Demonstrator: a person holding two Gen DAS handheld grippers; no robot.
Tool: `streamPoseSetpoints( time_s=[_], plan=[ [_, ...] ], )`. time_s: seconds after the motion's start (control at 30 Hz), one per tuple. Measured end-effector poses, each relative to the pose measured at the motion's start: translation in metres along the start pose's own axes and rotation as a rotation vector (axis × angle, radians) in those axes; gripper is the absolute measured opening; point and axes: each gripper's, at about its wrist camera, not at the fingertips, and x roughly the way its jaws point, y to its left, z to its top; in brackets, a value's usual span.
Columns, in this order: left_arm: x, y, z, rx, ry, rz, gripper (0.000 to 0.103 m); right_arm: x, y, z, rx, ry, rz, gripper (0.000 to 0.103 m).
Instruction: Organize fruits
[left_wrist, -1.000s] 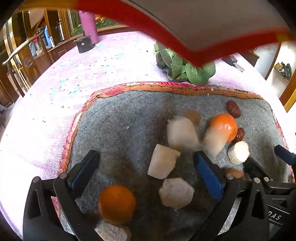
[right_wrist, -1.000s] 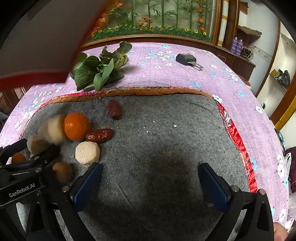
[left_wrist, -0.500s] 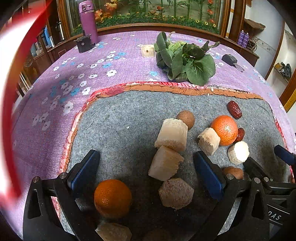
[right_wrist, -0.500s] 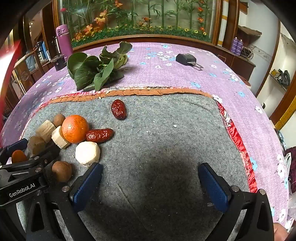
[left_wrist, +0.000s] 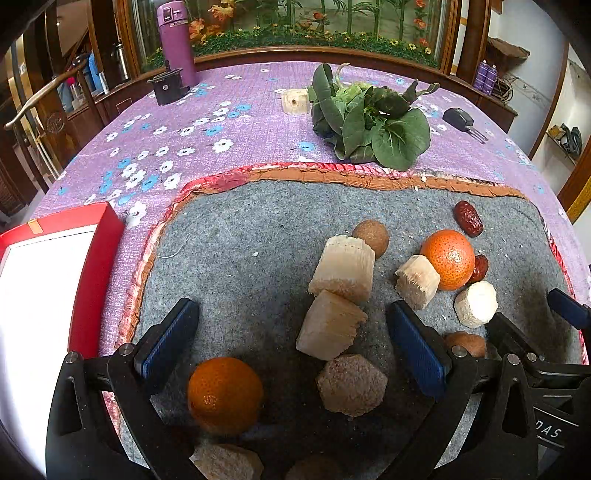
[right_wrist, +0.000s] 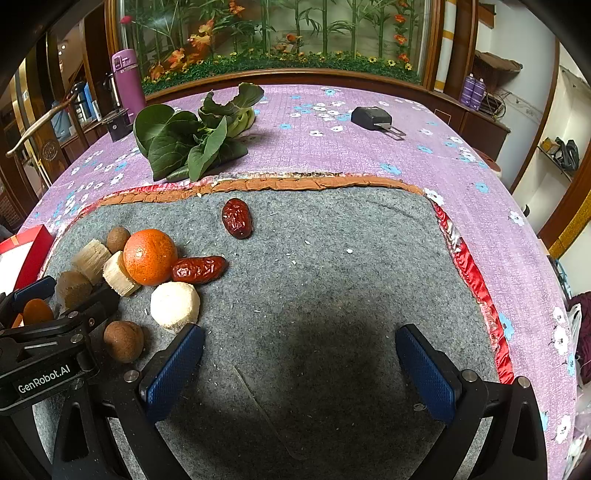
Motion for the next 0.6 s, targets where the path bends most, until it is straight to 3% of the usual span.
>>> streamPoseSetpoints(
  time_s=[0.43,0.53,0.6],
  plan=[
    [-0.003,0.001,-0.003,-0.001,0.002,-0.002,0.103,0.0,-0.002,-0.002,-0.017,0.015,0.02,0.103],
    [-0.013,0.006,-0.007,0.065,0.047,-0.048,0.101,-0.004,-0.004,-0.005,-0.054,0.022,0.064,0.103],
    [-0.039,0.022,-0.018,0.055,-0.028,-0.035,0.101,-0.01,-0.006,-0.006,-0.047,0.006,0.131,0.103]
  ],
)
